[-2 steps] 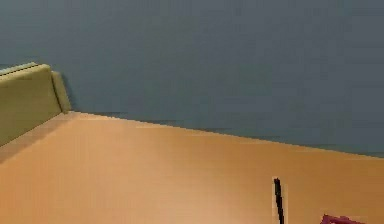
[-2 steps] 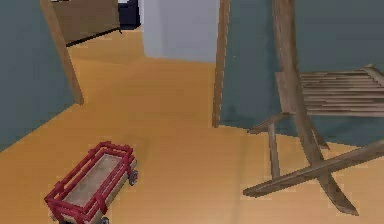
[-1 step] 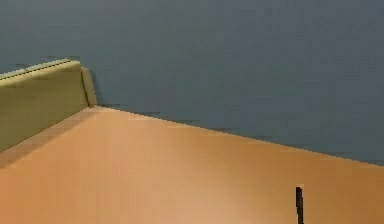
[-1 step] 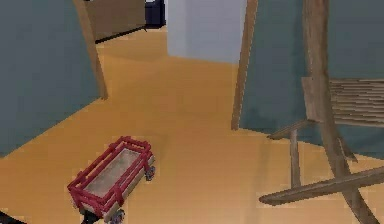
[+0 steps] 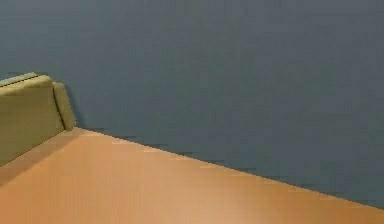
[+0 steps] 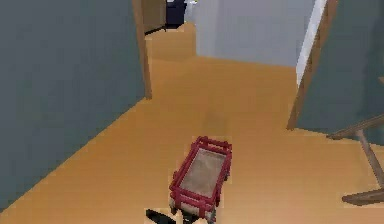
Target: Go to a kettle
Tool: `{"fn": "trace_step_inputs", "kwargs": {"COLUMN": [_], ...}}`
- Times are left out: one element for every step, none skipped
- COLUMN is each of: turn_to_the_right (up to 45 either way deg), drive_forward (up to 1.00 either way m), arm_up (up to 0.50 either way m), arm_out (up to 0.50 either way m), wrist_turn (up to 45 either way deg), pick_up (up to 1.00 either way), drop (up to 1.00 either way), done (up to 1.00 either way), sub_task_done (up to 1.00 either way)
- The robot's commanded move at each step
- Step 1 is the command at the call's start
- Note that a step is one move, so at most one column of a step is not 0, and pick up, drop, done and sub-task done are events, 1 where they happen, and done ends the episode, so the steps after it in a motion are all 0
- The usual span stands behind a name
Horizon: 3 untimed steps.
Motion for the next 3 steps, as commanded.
{"fn": "trace_step_inputs", "kwargs": {"turn_to_the_right": [3.0,0.0,45.0], "drive_forward": [0.00,0.65,0.00], "arm_up": [0.00,0.00,0.00], "arm_out": [0.00,0.00,0.00], "wrist_turn": [0.0,0.0,0.0], "pick_up": [0.00,0.00,0.00], "drop": [0.00,0.00,0.00], "done": [0.00,0.00,0.00], "sub_task_done": [0.00,0.00,0.00]}}
